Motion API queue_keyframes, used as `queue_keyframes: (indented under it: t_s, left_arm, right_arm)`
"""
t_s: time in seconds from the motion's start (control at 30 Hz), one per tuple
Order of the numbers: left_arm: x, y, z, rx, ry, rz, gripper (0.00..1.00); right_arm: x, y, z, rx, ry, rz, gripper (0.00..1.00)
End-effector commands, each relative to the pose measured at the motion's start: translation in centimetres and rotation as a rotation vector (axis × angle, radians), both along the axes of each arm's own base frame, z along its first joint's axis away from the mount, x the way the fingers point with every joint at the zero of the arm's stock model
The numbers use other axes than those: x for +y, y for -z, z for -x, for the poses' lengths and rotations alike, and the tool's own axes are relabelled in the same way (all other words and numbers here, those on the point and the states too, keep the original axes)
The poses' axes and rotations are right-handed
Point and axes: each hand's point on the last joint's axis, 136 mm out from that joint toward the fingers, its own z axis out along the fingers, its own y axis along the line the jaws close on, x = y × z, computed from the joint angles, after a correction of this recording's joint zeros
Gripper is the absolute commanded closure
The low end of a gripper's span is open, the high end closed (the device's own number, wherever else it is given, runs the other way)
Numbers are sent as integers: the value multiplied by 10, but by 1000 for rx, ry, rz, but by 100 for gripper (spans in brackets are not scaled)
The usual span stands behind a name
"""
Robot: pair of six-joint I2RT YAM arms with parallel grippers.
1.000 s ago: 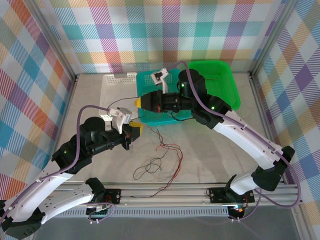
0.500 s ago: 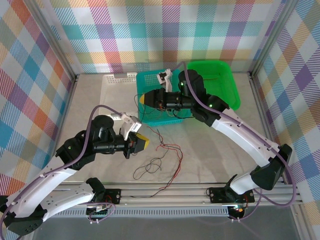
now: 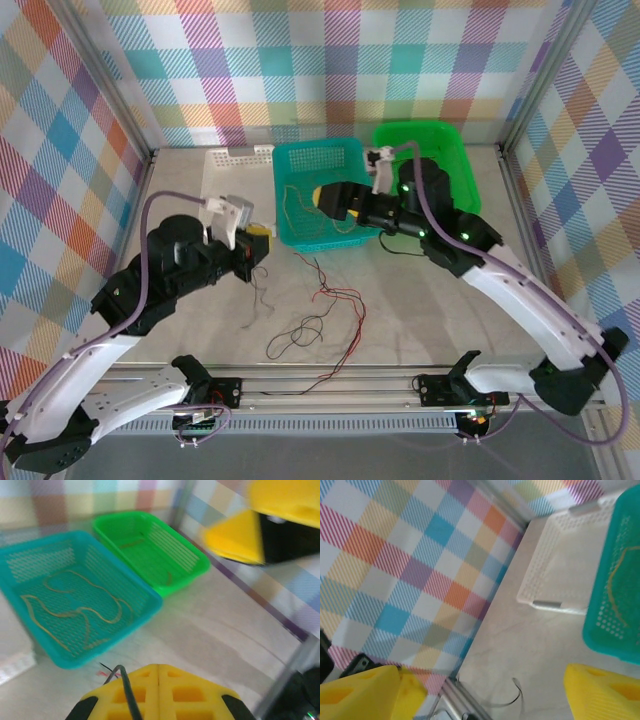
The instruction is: Untangle the cables
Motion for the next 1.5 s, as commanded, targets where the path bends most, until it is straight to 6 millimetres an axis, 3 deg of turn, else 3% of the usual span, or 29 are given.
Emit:
queue_keyframes:
  t_s: [0.0,0.1,0.23,0.37,0.67,0.83,0.97,1.1,1.2,1.23,1.3,1.37,1.47]
  left_arm:
    - [18,-34,-36,-99,-137,5,100]
    - [32,-54,-60,-136,-208,7,100]
    - [50,-71,-98,-174,-321,-7,100]
    - [65,-77,-140,-168,-412,8,100]
    - [87,-74,-228,-138,-537,21,100]
    - [111,-34,-280,-47,-623,27,100]
    - [121,25,-314,77,-671,-3,100]
    - [117,84,-328,206,-682,-36,99]
    - [121,115,-328,260,-700,-63,73]
    - [120,124,-327,274,-696,-69,69]
    - [120,133,-323,297,-693,-71,53]
    - [118,135,-317,316,-688,-51,36]
    - [110,119,-308,334,-669,6,21]
  right_arm:
    - [-29,-6,-1,-110,103,31,14]
    - [-42,-4,11,-156,107,28,12]
    - [-55,14,21,-159,111,71,8]
    - [-67,26,34,-170,107,92,2]
    - [-87,39,60,-174,80,108,1]
    - [-89,61,73,-131,38,121,1]
    - [-93,85,79,-89,30,148,1]
    - [-89,117,77,-18,20,193,1]
    - [-88,152,72,66,37,255,1]
    - [-89,164,69,95,54,276,1]
    - [-89,189,65,151,71,317,1]
    - [-90,210,62,200,90,364,1]
    - [-90,241,60,277,107,423,2]
